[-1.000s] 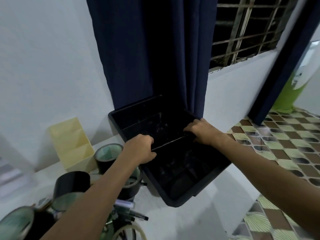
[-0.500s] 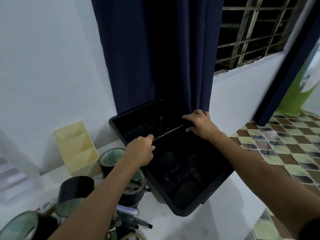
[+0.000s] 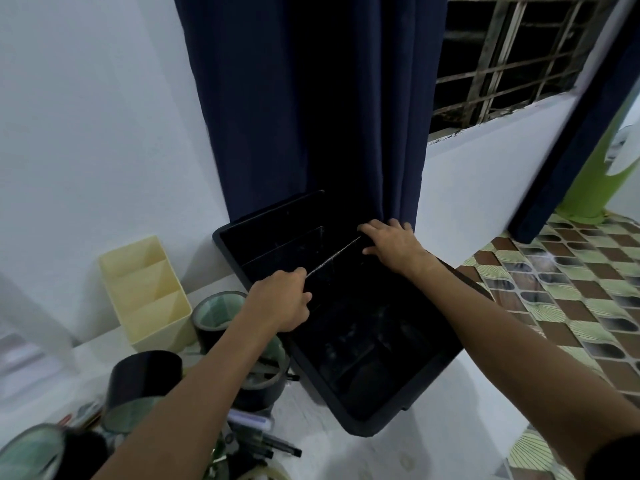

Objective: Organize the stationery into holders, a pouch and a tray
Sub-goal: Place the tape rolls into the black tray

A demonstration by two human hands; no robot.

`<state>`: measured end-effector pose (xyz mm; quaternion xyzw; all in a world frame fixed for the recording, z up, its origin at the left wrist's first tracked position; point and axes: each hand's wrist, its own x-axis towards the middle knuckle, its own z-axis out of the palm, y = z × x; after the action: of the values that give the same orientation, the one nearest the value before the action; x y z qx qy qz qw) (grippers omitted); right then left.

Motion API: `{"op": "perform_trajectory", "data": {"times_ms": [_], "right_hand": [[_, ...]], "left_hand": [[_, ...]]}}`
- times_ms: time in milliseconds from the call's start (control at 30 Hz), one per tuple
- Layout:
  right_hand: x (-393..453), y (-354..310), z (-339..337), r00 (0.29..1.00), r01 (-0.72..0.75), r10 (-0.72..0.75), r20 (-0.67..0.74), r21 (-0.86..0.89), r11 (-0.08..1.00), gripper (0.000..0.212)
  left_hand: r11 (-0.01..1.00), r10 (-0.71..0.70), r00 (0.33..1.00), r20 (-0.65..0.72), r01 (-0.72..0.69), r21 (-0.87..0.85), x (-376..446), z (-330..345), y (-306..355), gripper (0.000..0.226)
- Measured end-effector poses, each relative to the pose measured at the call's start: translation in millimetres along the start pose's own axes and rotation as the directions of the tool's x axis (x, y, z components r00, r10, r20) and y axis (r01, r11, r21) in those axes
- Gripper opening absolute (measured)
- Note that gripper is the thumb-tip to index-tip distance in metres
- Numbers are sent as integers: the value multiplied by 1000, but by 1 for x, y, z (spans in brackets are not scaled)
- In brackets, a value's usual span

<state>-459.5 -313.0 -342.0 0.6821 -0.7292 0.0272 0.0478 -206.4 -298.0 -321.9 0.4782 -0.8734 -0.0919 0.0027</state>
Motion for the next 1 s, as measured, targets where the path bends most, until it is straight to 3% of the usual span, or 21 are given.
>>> {"op": "perform_trajectory", "data": {"times_ms": [167,300,400,600,767,1000], "right_hand": [[0,4,-3,999,35,-35,20,-8,999,45],[-4,17,-5,995,85,-93,29,215,973,34],[-1,19,-10,992,43,-80,93,340,939,27],[6,25,-11,980,13,-86,182,367,930,31],[7,25,-6,986,21,-73,149,324,946,33],[7,24,-7,985,26,-76,155,306,952,30]], "left_hand": [[999,-27,999,43,29,-27,1,0,2,16],[997,56,995,85,-50,-62,1,-3,-4,16],[997,63,997,38,-61,-50,0,-1,-6,17],[999,41,997,-65,-43,-32,0,7,-2,16],[997,-18,994,-105,11,-73,4,12,-1,19],[996,-31,996,-83,24,-90,5,9,-1,17]]}}
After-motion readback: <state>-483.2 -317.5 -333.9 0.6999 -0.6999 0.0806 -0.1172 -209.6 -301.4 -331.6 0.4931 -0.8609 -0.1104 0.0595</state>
